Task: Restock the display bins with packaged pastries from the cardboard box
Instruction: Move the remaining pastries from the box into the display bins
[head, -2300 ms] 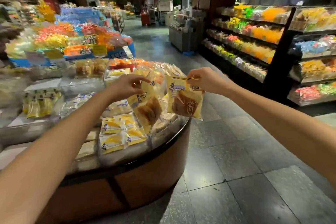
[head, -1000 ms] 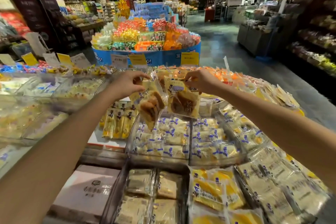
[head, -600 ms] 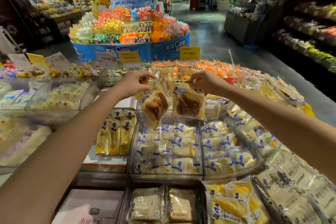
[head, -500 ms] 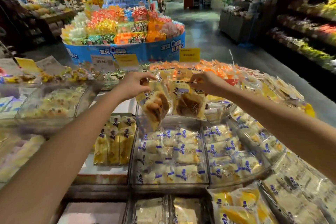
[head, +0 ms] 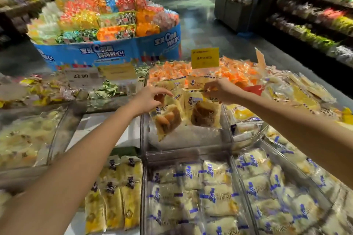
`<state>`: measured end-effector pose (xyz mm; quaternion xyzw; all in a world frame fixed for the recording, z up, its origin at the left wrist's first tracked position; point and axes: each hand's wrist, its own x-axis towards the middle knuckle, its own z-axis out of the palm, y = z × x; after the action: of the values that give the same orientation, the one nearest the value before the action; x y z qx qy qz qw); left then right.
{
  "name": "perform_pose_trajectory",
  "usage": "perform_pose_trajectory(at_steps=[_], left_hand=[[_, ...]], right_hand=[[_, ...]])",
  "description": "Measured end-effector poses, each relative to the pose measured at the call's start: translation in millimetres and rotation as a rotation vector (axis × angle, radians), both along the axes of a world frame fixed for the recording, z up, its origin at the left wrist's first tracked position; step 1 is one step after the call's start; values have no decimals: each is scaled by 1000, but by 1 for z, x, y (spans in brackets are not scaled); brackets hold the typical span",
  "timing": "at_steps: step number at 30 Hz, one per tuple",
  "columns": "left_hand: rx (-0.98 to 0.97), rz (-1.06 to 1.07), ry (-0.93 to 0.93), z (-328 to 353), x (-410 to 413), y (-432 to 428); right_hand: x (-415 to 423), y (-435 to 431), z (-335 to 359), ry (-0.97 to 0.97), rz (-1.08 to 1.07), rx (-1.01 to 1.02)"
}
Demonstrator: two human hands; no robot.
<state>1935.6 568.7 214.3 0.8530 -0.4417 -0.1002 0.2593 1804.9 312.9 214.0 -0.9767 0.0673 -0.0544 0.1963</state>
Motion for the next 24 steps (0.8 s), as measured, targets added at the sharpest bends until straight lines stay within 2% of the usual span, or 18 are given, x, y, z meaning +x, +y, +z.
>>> perform_pose_trajectory(at_steps=[2, 6, 10, 12, 15, 17, 19, 21, 22, 24], left_hand=[[9, 18, -36, -17, 15, -7], [-131, 80, -54, -38, 40, -16], [-125, 41, -430, -60, 43, -23], [-97, 10, -497, -68, 40, -23], [221, 24, -515, -84, 29, -23], [365, 14, -543, -96, 21, -22], [384, 19, -486, -105, 19, -22], [319, 16, -408, -105, 23, -23], [280, -3, -375, -104, 25, -25], [216, -65, -312, -104, 25, -26]], right_hand=[[14, -10, -14, -6, -32, 5], [35, -24, -36, -64, -150, 76], [47, -20, -54, -202, -228, -19], [48, -14, -62, -283, -247, -59], [49, -10, -74, -323, -268, -157], [47, -11, -78, -360, -266, -286], [44, -12, -84, -441, -137, -428], [36, -7, -93, -466, 48, -522], [31, -4, -99, -422, 107, -544], [20, 3, -117, -205, 150, -581]])
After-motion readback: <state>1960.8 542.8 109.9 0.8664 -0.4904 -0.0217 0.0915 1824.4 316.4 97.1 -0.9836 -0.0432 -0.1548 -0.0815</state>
